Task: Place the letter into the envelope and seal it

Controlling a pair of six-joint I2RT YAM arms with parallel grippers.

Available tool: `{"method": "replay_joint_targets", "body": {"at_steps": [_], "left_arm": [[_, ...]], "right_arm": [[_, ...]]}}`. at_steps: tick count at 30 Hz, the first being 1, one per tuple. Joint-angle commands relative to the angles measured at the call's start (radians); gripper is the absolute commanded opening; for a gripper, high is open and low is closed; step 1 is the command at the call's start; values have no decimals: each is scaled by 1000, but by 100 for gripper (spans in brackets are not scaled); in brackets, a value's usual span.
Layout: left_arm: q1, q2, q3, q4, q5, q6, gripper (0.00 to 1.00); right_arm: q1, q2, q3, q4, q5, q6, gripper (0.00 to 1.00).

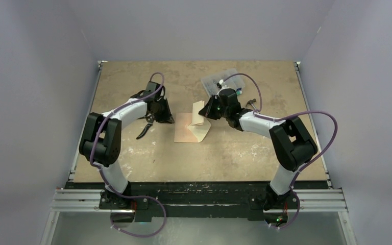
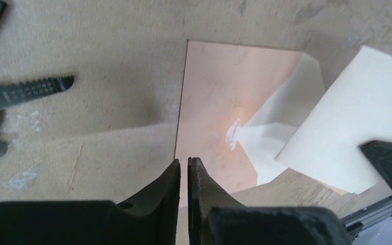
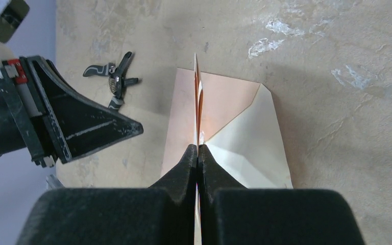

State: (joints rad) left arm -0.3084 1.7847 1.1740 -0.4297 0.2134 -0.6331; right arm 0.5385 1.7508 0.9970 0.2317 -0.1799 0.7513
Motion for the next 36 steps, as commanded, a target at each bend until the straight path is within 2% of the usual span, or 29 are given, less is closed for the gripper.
{"method": "replay_joint_targets", "body": {"at_steps": [1, 7, 10, 19, 24, 30, 36], "left_arm": [[-18, -44, -31, -135, 17, 41, 10], [-35, -49, -112, -124, 32, 16, 23], [-38, -21, -108, -121, 45, 24, 26], [-38, 17, -100, -94, 17, 12, 29], [-38, 15, -90, -103, -14, 22, 28], [-38, 23, -90, -107, -26, 25, 25], [-38, 37, -92, -96, -23, 17, 25]], "right_arm": [[6, -18, 56, -75, -17, 1, 0], [6, -17, 8, -147, -26, 66, 0], [6, 6, 1, -160, -65, 94, 0], [2, 71, 51, -268, -88, 149, 0], [0, 41, 30, -225, -49, 124, 0], [0, -75, -32, -71, -26, 88, 0], [-1, -104, -50, -77, 43, 45, 0]]}}
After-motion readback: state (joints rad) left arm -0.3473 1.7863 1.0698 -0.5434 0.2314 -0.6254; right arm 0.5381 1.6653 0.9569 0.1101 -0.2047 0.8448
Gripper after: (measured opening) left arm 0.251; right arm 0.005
